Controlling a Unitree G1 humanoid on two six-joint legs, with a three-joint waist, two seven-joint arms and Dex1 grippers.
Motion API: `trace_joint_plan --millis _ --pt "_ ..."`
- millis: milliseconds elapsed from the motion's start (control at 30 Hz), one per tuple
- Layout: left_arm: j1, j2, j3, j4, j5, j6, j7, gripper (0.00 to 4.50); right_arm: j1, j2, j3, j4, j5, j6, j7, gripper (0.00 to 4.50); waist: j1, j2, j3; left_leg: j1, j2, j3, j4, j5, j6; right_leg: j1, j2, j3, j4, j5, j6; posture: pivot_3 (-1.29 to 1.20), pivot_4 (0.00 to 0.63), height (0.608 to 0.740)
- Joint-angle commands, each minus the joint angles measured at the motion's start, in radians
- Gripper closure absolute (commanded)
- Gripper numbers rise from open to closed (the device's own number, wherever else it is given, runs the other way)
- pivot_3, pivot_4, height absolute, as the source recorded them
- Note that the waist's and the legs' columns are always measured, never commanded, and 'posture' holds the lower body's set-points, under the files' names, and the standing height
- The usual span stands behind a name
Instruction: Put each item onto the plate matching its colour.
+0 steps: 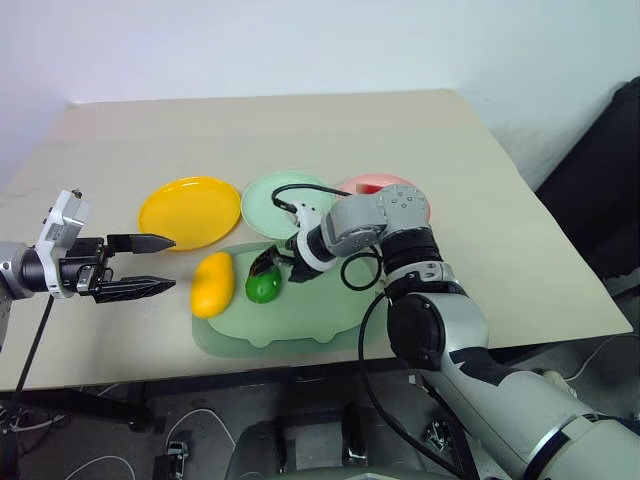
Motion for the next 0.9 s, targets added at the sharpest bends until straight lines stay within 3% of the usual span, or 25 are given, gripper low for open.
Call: trace_joint_plan --millis 33,300,467,600,900 --pt "-0.021 0.015 0.013 -0.007 -0.006 0.002 -0.003 0.00 0.003 0.094 -0.055 -0.028 -0.011 -0.005 0.001 0.02 0.000 0.000 0.000 0.000 0.000 0.000 0.000 0.000 0.000 0.000 0.000 0.000 0.000 0.000 0.000 0.00 0.150 0.740" --pt "-0.022 0.018 0.013 -0.010 -0.006 0.006 -0.003 0.00 -0.014 0.114 -0.114 -0.030 -0.043 -0.006 0.005 0.02 0.000 0.000 0.000 0.000 0.000 0.000 0.000 0.000 0.000 0.000 0.000 0.000 0.000 0.000 0.000 0.00 0.150 0.740" --pt "-0.021 0.017 0.015 -0.012 -0.007 0.012 -0.003 0.00 -0.012 0.073 -0.047 -0.086 -0.097 0.005 0.038 0.02 0.000 0.000 0.000 0.000 0.000 0.000 0.000 0.000 0.000 0.000 0.000 0.000 0.000 0.000 0.000 0.00 0.150 0.740" --pt "-0.019 0.017 0.012 -0.011 -0.009 0.013 -0.003 0.00 -0.049 0.020 -0.073 -0.062 -0.069 0.005 0.041 0.02 0.000 0.000 0.000 0.000 0.000 0.000 0.000 0.000 0.000 0.000 0.000 0.000 0.000 0.000 0.000 0.00 0.150 0.740" --pt "-0.054 0.002 -0.015 0.012 0.001 0.004 -0.003 0.00 -0.057 0.023 -0.045 -0.088 -0.056 0.005 0.042 0.02 0.000 0.000 0.000 0.000 0.000 0.000 0.000 0.000 0.000 0.000 0.000 0.000 0.000 0.000 0.000 0.00 0.150 0.740"
